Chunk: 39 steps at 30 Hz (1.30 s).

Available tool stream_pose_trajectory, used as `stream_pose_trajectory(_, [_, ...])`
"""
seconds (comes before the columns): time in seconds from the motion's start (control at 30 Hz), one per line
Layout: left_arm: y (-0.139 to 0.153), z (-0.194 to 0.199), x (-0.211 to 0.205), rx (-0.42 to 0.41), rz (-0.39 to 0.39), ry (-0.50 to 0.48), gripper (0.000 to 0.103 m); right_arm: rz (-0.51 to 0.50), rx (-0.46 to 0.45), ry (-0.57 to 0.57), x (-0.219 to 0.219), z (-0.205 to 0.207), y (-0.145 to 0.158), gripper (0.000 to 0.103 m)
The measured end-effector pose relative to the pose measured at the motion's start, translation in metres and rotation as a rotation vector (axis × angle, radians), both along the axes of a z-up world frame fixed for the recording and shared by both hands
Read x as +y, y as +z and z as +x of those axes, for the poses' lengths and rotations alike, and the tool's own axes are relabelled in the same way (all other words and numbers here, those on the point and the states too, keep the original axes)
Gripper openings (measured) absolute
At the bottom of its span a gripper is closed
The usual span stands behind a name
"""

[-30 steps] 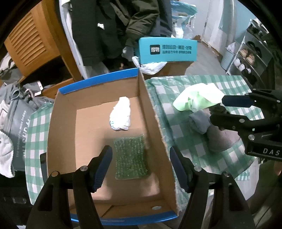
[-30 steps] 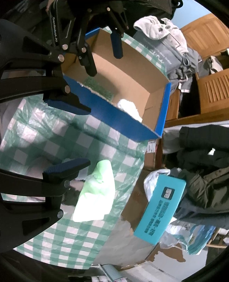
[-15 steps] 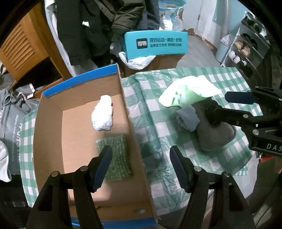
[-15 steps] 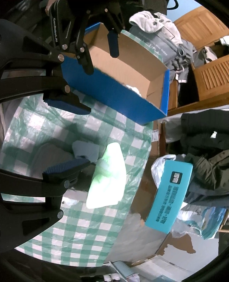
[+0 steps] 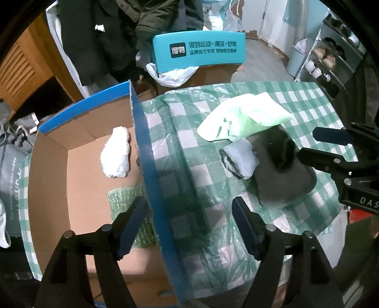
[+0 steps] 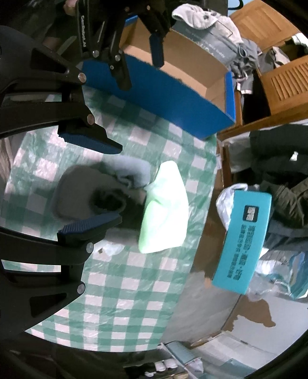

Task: Organize soft objects
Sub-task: 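Move both grippers back over the cloths and socks on the table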

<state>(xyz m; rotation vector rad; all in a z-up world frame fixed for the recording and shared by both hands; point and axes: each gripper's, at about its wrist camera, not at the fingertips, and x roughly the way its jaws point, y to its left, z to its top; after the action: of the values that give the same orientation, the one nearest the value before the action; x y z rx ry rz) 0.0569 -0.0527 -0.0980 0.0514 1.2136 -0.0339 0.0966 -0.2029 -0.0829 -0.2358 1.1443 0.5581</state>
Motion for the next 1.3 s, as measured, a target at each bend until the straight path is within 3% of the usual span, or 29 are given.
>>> stream_pose_trajectory(0.4, [0.007, 0.002, -0.021, -0.034, 0.039, -0.04, 0.078, -0.031, 0.037, -0.051, -0.024, 0.008, -0.026, 0.052])
stream_pose_trajectory(0.67, [-0.011, 0.016, -0.037, 0.005, -0.004, -0.057, 0.078, -0.021, 0.032, -0.05, -0.023, 0.013, -0.031, 0.052])
stream_pose_trajectory(1.0, [-0.04, 0.037, -0.036, 0.055, -0.078, -0.006, 0.079, -0.016, 0.024, -0.032, -0.012, 0.02, -0.036, 0.052])
stream_pose_trajectory(1.3, [-0.051, 0.042, -0.043, 0.066, -0.068, -0.026, 0.079, -0.051, 0.047, -0.026, -0.007, 0.03, -0.057, 0.052])
